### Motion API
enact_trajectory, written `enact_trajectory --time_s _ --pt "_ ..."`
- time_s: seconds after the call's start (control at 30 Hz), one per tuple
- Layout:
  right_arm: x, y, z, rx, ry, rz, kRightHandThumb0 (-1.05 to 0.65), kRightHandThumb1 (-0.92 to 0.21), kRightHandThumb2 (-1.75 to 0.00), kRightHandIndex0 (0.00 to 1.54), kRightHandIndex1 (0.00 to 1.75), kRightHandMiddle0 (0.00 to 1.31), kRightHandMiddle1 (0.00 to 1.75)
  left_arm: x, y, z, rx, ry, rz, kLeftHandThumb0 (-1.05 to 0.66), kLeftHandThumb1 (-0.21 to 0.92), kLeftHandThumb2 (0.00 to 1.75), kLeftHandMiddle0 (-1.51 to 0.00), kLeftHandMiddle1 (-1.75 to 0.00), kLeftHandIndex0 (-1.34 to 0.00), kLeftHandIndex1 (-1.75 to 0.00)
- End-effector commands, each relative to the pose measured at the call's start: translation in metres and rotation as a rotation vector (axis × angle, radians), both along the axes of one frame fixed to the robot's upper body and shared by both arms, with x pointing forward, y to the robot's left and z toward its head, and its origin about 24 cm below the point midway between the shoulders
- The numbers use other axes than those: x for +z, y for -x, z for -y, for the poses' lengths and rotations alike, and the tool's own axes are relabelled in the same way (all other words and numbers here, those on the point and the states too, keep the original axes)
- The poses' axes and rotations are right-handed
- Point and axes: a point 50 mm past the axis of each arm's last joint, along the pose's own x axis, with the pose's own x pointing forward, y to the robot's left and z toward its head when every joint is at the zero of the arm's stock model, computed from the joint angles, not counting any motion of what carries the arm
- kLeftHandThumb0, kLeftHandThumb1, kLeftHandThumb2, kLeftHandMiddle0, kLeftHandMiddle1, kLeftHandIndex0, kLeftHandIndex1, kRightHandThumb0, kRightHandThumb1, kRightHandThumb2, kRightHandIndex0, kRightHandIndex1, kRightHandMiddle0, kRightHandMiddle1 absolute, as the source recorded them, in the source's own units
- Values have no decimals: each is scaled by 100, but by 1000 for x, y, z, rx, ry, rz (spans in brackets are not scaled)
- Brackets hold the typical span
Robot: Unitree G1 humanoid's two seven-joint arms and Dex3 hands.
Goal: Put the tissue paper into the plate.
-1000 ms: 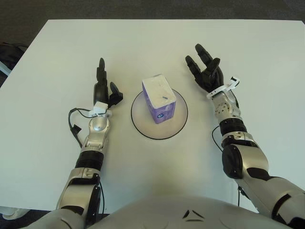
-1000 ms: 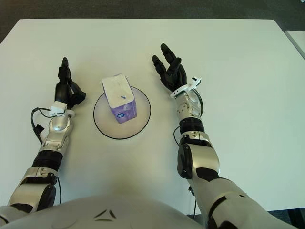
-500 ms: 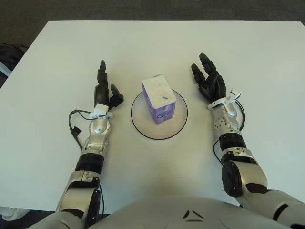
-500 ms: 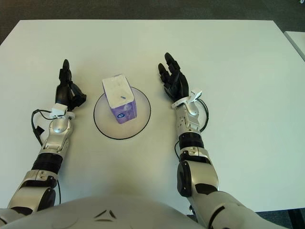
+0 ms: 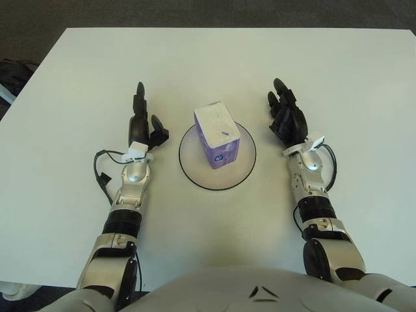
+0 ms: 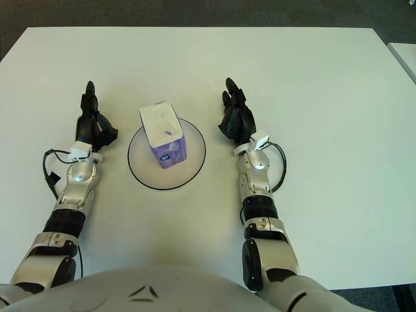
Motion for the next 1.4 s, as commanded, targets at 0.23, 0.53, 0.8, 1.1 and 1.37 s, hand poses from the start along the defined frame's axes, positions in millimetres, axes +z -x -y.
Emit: enact_trajectory --time_s 0.23,0.53,0.8,1.1,1.37 --pt "-27 30 -1 -269 422 57 -94 -92 -85 0 0 0 3 -77 51 5 23 32 -317 -95 92 118 -4 0 0 -6" --pt "-32 31 0 -340 516 91 -100 -92 -86 0 0 0 0 -77 50 5 22 30 -317 -95 92 117 -5 0 0 -6" --pt "-36 32 -1 -347 516 94 -101 -92 -87 0 0 0 0 -76 50 5 22 28 -317 -95 92 118 -5 0 0 -7" --pt "-39 33 -3 -336 504 82 -100 -92 -88 0 0 0 0 -76 49 4 20 23 -315 -96 92 118 -4 0 0 -5" --pt "-40 33 -4 -317 474 53 -100 -92 -88 0 0 0 0 -76 48 4 19 21 -315 -96 92 118 -4 0 0 -4"
